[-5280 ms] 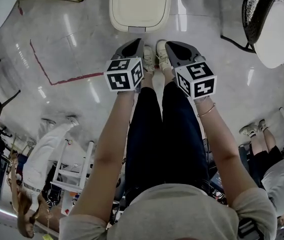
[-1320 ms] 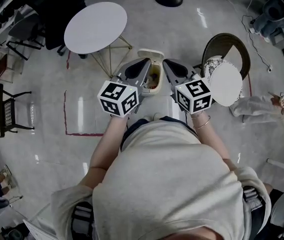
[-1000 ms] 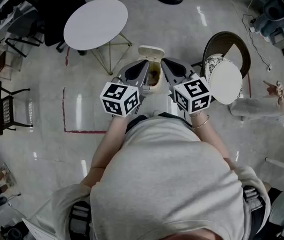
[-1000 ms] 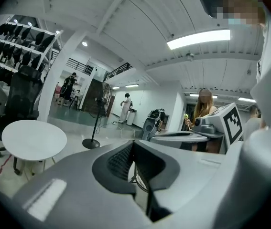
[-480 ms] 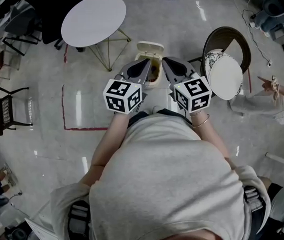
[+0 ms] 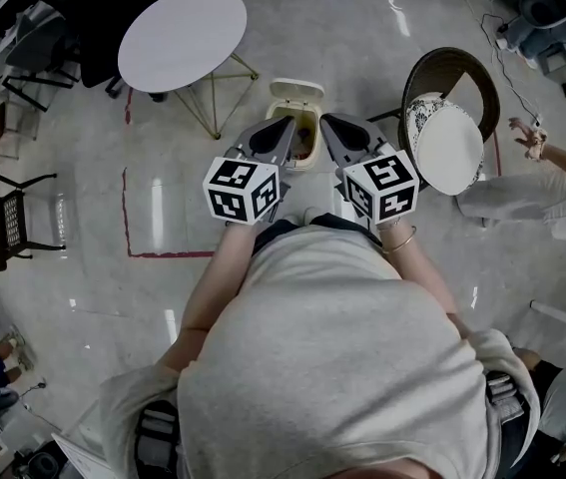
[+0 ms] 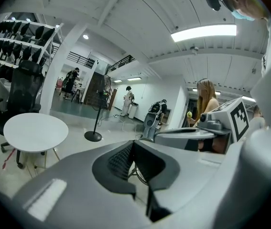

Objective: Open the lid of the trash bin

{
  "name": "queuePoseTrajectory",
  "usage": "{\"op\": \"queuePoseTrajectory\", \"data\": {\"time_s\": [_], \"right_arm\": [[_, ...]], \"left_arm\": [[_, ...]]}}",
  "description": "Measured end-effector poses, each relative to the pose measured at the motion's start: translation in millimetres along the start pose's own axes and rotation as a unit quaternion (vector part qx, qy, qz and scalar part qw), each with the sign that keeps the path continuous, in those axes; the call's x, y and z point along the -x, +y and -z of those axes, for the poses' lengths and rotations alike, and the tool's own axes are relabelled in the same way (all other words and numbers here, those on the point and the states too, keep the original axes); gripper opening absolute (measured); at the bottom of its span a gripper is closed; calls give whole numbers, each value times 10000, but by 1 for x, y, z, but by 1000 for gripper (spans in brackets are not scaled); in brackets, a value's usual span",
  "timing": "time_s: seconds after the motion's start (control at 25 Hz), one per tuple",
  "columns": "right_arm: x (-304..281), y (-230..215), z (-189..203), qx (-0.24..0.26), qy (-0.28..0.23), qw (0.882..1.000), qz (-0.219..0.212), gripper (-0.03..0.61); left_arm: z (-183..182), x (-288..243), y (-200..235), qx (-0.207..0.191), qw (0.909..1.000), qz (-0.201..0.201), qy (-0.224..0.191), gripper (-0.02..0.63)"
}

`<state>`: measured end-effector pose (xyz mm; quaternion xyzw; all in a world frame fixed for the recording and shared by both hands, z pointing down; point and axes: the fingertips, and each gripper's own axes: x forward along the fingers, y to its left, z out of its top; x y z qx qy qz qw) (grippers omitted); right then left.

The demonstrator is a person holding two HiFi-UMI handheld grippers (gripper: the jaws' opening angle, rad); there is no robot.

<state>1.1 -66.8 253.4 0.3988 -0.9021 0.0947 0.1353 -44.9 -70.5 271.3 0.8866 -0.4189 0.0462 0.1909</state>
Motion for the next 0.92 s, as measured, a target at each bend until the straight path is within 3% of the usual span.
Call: {"op": "queuePoseTrajectory", "data": {"time_s": [0.92], "right_arm": [[4, 0, 22, -117, 190, 9997, -58, 6]], "left_arm": [[26, -4, -1, 192, 9994, -66, 282, 9]]}}
